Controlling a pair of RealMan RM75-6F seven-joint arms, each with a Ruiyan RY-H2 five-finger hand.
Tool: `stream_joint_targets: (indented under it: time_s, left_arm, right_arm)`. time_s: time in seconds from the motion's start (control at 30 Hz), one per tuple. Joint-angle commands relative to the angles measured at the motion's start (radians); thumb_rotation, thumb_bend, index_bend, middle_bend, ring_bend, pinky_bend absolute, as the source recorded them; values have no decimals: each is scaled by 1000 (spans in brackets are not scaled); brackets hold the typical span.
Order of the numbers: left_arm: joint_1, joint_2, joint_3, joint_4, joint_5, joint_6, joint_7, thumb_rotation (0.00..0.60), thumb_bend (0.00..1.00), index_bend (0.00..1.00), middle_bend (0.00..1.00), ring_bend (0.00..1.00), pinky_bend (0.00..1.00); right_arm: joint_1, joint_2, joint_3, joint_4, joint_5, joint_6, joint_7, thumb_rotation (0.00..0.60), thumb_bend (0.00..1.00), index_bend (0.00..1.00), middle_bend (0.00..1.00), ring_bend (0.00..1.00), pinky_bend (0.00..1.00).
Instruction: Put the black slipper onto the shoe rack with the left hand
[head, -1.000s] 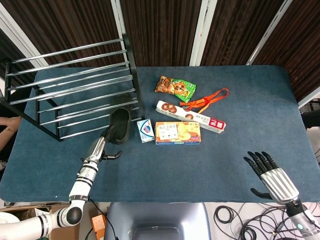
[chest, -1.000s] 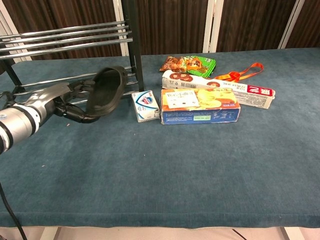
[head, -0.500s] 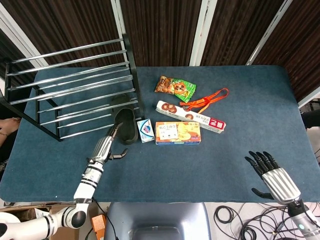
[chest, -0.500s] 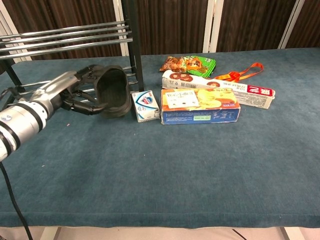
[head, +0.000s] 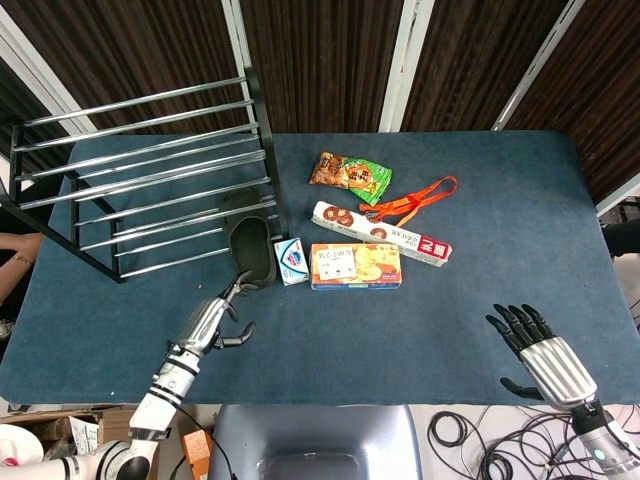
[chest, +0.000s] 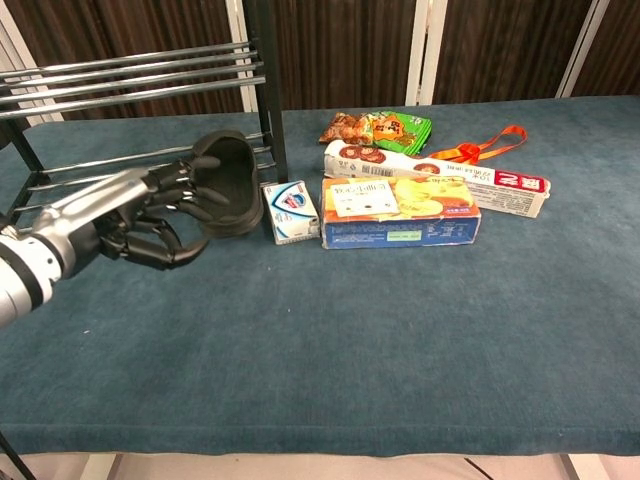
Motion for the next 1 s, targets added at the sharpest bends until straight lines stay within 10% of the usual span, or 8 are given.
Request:
stream_joint_targets:
  time_s: [0.03,0.3,1.0]
  left_arm:
    - [-42,12,24,11,5,-120,-117,600,514,0,118,108,378]
    - [-100,-6,41,110,49,-213,-187,600,671,0,0,0,173]
    - [-145,-54,-14,248,-45,-252,-158,600,687,0,0,0,151]
  right_arm:
    - [2,1,0,0,0,-3,3,600,114,0,0,0,0]
    - [2,5,0,2,2,-2,14,600,113,0,0,0,0]
    - [2,8,-1,8,-2,4,26,600,113,0,0,0,0]
